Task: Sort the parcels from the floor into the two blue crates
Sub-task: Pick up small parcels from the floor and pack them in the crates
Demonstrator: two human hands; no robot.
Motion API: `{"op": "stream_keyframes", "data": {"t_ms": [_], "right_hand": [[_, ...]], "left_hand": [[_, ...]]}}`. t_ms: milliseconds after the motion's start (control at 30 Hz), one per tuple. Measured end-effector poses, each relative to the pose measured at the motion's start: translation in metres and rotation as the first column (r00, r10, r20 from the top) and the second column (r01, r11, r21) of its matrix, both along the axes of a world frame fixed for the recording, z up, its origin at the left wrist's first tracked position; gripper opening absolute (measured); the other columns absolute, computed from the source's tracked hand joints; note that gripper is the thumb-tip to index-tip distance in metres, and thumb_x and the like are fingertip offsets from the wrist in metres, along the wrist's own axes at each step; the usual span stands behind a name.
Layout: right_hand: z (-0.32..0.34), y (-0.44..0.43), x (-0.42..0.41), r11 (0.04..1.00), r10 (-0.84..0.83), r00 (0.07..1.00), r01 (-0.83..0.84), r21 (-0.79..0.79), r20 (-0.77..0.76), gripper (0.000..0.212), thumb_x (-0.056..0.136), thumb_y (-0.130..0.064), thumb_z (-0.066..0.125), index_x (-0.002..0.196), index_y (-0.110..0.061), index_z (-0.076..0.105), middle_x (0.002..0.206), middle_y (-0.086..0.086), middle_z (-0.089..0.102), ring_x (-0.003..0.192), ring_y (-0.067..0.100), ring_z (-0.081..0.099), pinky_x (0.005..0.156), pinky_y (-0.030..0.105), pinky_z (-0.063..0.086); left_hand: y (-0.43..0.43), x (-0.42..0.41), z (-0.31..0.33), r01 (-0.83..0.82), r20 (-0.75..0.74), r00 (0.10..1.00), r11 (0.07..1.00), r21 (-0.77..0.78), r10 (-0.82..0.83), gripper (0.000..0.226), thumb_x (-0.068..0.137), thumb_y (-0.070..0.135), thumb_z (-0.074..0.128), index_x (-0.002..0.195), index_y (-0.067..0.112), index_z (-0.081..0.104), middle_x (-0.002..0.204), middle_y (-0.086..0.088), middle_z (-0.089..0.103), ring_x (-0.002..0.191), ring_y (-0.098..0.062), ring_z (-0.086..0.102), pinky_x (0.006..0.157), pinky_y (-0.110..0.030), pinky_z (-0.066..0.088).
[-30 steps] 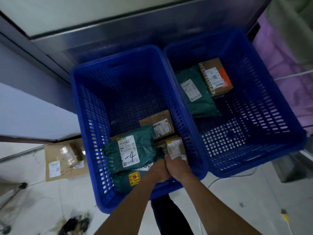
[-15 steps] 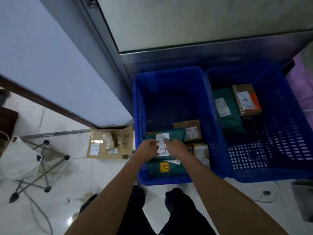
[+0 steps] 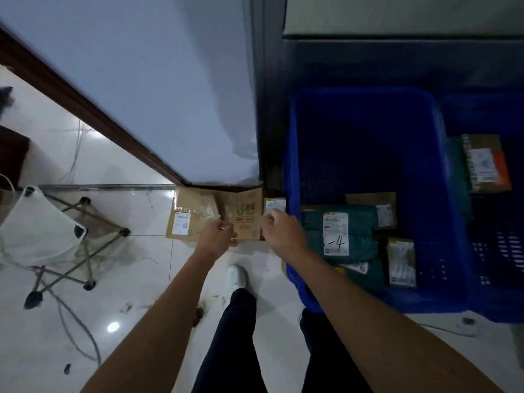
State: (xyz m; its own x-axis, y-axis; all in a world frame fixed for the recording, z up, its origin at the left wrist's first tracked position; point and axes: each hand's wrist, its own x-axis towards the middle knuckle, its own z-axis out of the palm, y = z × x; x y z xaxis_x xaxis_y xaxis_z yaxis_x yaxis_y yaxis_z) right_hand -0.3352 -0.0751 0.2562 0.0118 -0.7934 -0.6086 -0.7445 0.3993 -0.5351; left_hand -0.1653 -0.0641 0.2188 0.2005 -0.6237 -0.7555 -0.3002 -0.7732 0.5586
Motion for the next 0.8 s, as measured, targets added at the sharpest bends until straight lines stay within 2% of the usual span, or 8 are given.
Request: {"op": "stream_keyframes", "data": {"t_ms": [133, 233, 333, 467, 533, 600, 733, 800], "right_hand": [[-0.048, -0.011, 0.048, 0.991, -0.034, 0.999, 0.033, 0.128, 0.011, 0.033, 0.101, -0.041, 0.045, 0.114, -0.016, 0.062, 0.108, 0.004, 0.065, 0.099, 0.027, 0.062, 0.084, 0.041, 0.053], [-0.097, -0.012, 0.062, 0.942, -0.214, 0.976, 0.195, 0.273, 0.044, 0.036, 0.098, -0.044, 0.050, 0.118, -0.014, 0.055, 0.109, 0.004, 0.062, 0.098, 0.025, 0.059, 0.085, 0.039, 0.049], [-0.149, -0.010, 0.066, 0.846, -0.409, 0.912, 0.379, 0.375, 0.002, 0.054, 0.097, -0.040, 0.054, 0.138, -0.008, 0.042, 0.124, 0.009, 0.058, 0.105, 0.027, 0.057, 0.090, 0.039, 0.049], [-0.202, -0.002, 0.064, 0.717, -0.612, 0.784, 0.607, 0.343, -0.108, 0.062, 0.095, -0.041, 0.053, 0.143, -0.008, 0.036, 0.133, 0.014, 0.058, 0.115, 0.035, 0.059, 0.090, 0.038, 0.049], [-0.227, 0.000, 0.064, 0.612, -0.726, 0.678, 0.712, 0.343, -0.113, 0.069, 0.087, -0.048, 0.055, 0.142, -0.011, 0.038, 0.127, 0.011, 0.061, 0.111, 0.035, 0.061, 0.089, 0.039, 0.050], [-0.256, -0.002, 0.059, 0.480, -0.828, 0.550, 0.796, 0.370, -0.111, 0.078, 0.074, -0.055, 0.051, 0.139, -0.013, 0.045, 0.118, 0.012, 0.064, 0.103, 0.034, 0.065, 0.089, 0.047, 0.057], [-0.279, -0.013, 0.050, 0.291, -0.925, 0.366, 0.855, 0.429, -0.103, 0.057, 0.095, -0.041, 0.050, 0.137, -0.002, 0.050, 0.125, 0.016, 0.058, 0.105, 0.034, 0.065, 0.078, 0.043, 0.061], [-0.291, -0.014, 0.045, 0.237, -0.948, 0.303, 0.876, 0.420, -0.098, 0.052, 0.099, -0.038, 0.050, 0.136, -0.002, 0.053, 0.121, 0.015, 0.060, 0.101, 0.032, 0.066, 0.071, 0.040, 0.061]], "left_hand": [[-0.014, 0.035, -0.053, 0.127, -0.014, 0.992, 0.991, 0.035, -0.126, 0.026, 0.097, 0.007, 0.049, 0.113, 0.003, 0.069, 0.100, -0.015, 0.072, 0.075, -0.022, 0.067, 0.060, -0.022, 0.048], [-0.021, 0.042, -0.093, 0.230, -0.058, 0.972, 0.972, 0.041, -0.228, 0.026, 0.097, 0.003, 0.048, 0.114, 0.005, 0.068, 0.109, -0.012, 0.071, 0.089, -0.026, 0.069, 0.074, -0.030, 0.053], [-0.033, 0.037, -0.137, 0.331, -0.077, 0.942, 0.943, 0.033, -0.328, 0.029, 0.094, -0.004, 0.045, 0.109, 0.005, 0.069, 0.112, -0.014, 0.069, 0.101, -0.031, 0.067, 0.094, -0.041, 0.055], [-0.051, 0.023, -0.178, 0.557, 0.001, 0.831, 0.831, 0.015, -0.557, 0.037, 0.092, 0.005, 0.044, 0.120, 0.016, 0.066, 0.129, -0.009, 0.063, 0.116, -0.030, 0.059, 0.104, -0.046, 0.048], [-0.062, 0.014, -0.190, 0.646, 0.031, 0.763, 0.763, 0.013, -0.646, 0.043, 0.092, 0.006, 0.044, 0.132, 0.016, 0.059, 0.140, -0.009, 0.056, 0.127, -0.029, 0.053, 0.109, -0.045, 0.044], [-0.076, 0.005, -0.204, 0.681, 0.047, 0.732, 0.732, -0.002, -0.680, 0.048, 0.093, 0.007, 0.046, 0.140, 0.016, 0.051, 0.146, -0.009, 0.051, 0.134, -0.028, 0.047, 0.113, -0.045, 0.040], [-0.102, -0.014, -0.222, 0.774, 0.189, 0.630, 0.627, -0.083, -0.753, 0.049, 0.096, 0.020, 0.052, 0.144, 0.023, 0.043, 0.145, -0.007, 0.052, 0.128, -0.027, 0.053, 0.106, -0.045, 0.045], [-0.115, -0.025, -0.226, 0.849, 0.287, 0.526, 0.513, -0.124, -0.801, 0.058, 0.097, 0.020, 0.053, 0.152, 0.021, 0.032, 0.154, -0.007, 0.042, 0.136, -0.029, 0.045, 0.110, -0.045, 0.041]]}}
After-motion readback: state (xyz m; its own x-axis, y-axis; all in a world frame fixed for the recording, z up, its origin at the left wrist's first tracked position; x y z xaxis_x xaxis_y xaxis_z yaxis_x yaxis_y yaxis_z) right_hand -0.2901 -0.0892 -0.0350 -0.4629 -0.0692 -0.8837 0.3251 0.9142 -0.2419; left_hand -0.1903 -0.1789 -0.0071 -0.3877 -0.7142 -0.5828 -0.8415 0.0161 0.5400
